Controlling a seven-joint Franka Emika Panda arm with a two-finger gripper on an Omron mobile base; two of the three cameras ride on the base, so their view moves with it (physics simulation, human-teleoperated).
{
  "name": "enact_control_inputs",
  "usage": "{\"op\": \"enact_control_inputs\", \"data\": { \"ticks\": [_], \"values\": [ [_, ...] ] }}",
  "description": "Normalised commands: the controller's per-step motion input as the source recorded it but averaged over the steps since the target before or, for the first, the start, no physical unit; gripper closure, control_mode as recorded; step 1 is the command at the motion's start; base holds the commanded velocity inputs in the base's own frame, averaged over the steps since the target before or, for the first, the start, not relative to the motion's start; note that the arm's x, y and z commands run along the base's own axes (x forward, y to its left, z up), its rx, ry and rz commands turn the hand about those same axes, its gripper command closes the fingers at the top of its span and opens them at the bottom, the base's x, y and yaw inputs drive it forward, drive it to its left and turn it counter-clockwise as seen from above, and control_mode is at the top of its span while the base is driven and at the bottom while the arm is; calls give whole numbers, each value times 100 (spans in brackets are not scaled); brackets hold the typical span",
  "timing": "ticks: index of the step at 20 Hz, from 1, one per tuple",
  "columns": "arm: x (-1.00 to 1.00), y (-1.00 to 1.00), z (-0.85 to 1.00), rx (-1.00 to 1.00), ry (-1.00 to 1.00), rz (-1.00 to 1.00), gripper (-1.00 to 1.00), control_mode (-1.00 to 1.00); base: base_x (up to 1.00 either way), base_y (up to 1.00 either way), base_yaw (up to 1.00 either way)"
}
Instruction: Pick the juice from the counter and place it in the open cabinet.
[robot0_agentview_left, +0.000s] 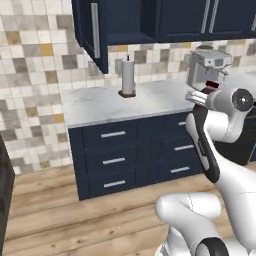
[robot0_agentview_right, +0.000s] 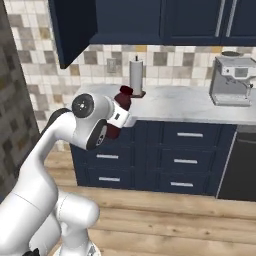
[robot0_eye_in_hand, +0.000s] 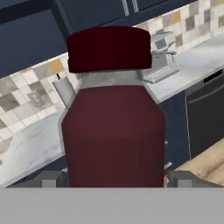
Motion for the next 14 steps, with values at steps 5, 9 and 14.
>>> {"op": "enact_control_inputs", "data": {
  "ticks": [5, 9, 14],
  "values": [
    [0, 0, 0, 0, 0, 0, 100, 100, 54, -38, 33],
    [0, 0, 0, 0, 0, 0, 100, 100, 21, -9, 31],
    [0, 0, 0, 0, 0, 0, 100, 100, 47, -11, 34]
  ]
}}
